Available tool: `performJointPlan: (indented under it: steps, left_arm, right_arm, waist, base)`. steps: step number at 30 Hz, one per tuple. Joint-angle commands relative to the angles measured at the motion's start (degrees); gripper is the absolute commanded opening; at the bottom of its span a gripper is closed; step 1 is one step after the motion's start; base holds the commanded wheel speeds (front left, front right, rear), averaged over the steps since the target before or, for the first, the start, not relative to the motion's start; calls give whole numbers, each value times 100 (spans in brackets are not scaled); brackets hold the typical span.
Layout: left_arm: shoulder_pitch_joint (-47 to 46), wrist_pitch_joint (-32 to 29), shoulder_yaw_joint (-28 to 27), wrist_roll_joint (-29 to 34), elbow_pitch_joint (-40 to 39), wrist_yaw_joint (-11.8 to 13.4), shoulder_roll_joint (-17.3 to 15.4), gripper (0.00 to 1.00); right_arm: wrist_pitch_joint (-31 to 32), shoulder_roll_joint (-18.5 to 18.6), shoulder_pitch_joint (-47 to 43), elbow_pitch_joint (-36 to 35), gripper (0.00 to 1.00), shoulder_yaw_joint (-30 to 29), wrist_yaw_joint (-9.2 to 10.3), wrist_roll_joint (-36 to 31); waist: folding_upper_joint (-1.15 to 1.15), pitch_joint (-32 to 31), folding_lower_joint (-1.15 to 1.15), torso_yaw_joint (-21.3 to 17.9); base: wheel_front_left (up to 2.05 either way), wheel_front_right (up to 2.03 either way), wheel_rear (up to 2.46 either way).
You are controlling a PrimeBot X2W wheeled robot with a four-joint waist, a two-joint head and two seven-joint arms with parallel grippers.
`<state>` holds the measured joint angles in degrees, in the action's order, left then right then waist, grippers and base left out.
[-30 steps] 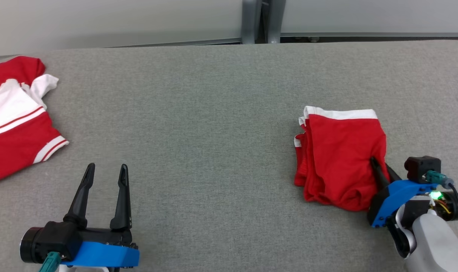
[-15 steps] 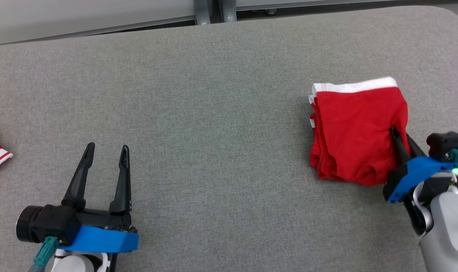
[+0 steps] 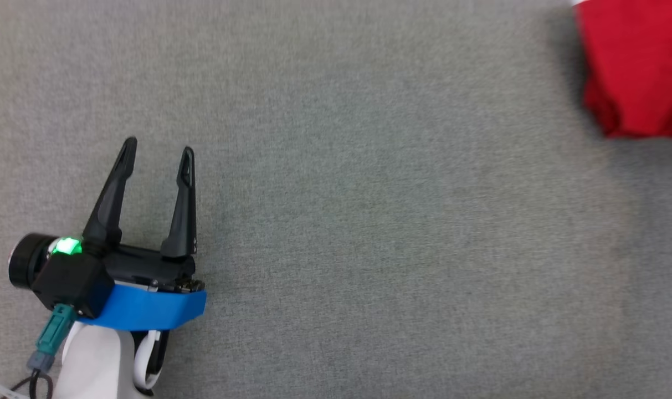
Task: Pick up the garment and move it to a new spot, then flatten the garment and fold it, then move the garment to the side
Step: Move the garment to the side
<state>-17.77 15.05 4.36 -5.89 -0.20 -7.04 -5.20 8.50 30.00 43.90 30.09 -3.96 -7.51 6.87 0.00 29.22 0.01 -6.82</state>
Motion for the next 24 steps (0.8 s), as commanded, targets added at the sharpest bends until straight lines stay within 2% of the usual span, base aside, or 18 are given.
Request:
performJointPlan:
  steps: [1,8,12,15,16,17,24]
  left_arm:
    - [-135,19,28,36,-50,-4,-54,100]
    - [-410,19,59,26,-284,-16,-183,100]
    - [-485,19,83,47,-305,-17,-227,100]
    - [-492,18,80,47,-315,-16,-236,100]
    - [-496,18,75,45,-319,-13,-234,100]
    - [-495,18,74,41,-312,-12,-230,100]
    - [-373,19,53,-32,-245,15,-150,100]
  right_arm:
    - [18,178,139,49,0,-91,4,-9]
    - [137,899,577,356,0,-528,4,40]
    - [86,1029,767,525,0,-601,4,17]
    - [132,950,859,613,3,-631,4,-48]
    - [125,910,874,637,93,-652,4,-75]
    - [95,870,881,656,100,-670,4,-105]
    - [-333,627,644,549,100,-1142,4,-336]
  waist:
    - [0,354,-1,149]
    - [0,840,-1,230]
    - [0,952,-1,238]
    - [0,972,-1,226]
    - [0,969,-1,223]
    - [0,950,-1,222]
    - [0,518,-1,295]
  base:
    - [0,0,0]
    - [0,0,0]
    - [0,0,0]
    - [0,0,0]
    - [0,0,0]
    - [0,0,0]
    - [0,0,0]
